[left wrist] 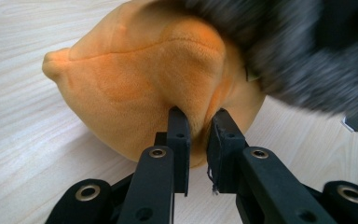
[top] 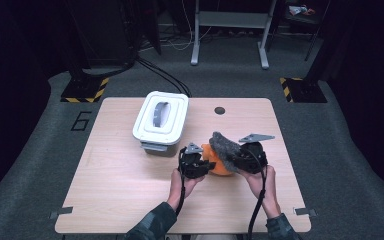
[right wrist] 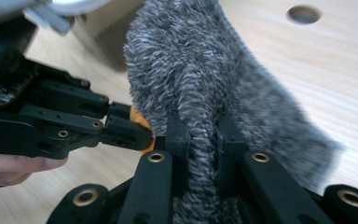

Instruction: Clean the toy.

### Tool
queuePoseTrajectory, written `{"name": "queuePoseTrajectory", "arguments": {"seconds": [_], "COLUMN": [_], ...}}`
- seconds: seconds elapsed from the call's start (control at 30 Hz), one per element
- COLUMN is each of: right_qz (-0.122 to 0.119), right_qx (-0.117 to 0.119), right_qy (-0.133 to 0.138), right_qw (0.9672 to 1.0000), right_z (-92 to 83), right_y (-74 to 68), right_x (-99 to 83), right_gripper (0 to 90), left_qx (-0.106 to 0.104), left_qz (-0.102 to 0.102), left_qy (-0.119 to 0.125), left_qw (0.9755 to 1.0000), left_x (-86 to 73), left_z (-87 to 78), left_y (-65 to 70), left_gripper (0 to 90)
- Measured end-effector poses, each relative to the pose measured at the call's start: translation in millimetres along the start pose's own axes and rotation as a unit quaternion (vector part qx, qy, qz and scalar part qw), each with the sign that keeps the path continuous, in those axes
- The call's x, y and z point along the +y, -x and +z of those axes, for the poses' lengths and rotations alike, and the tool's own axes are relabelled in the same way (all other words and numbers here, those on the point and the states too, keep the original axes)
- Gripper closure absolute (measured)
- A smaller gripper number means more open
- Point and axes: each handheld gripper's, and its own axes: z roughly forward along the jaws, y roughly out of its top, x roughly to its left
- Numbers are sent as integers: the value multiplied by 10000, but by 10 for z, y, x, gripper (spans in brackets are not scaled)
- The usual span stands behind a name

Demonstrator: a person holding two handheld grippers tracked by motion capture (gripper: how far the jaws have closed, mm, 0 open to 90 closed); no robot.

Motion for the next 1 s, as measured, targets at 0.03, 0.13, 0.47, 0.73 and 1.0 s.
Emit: {"name": "queuePoseTrajectory", "arguments": {"seconds": [0.03, 0.13, 0.47, 0.73, 1.0], "right_qz": [-66, -63, -57, 467, 993], "right_qx": [-34, -174, -503, -742, -777], "right_qy": [-73, -161, -120, -325, -730], "right_qw": [9999, 9997, 9986, 9956, 9893], "right_z": [72, 206, 144, 189, 429], "right_y": [-15, -50, 104, 479, 776], "right_x": [-11, -45, -117, -304, -521], "right_gripper": [791, 793, 793, 792, 792], "left_qx": [76, 121, 89, 67, 41], "left_qz": [93, 58, -42, -128, -154], "left_qy": [-35, -72, -2, 60, 61], "left_qw": [9999, 9999, 10000, 9999, 9999], "left_x": [-2, -39, -69, -101, -108], "left_z": [10, 30, 23, 18, 14], "left_y": [-3, -41, -81, -138, -162], "left_gripper": [803, 803, 805, 804, 803]}}
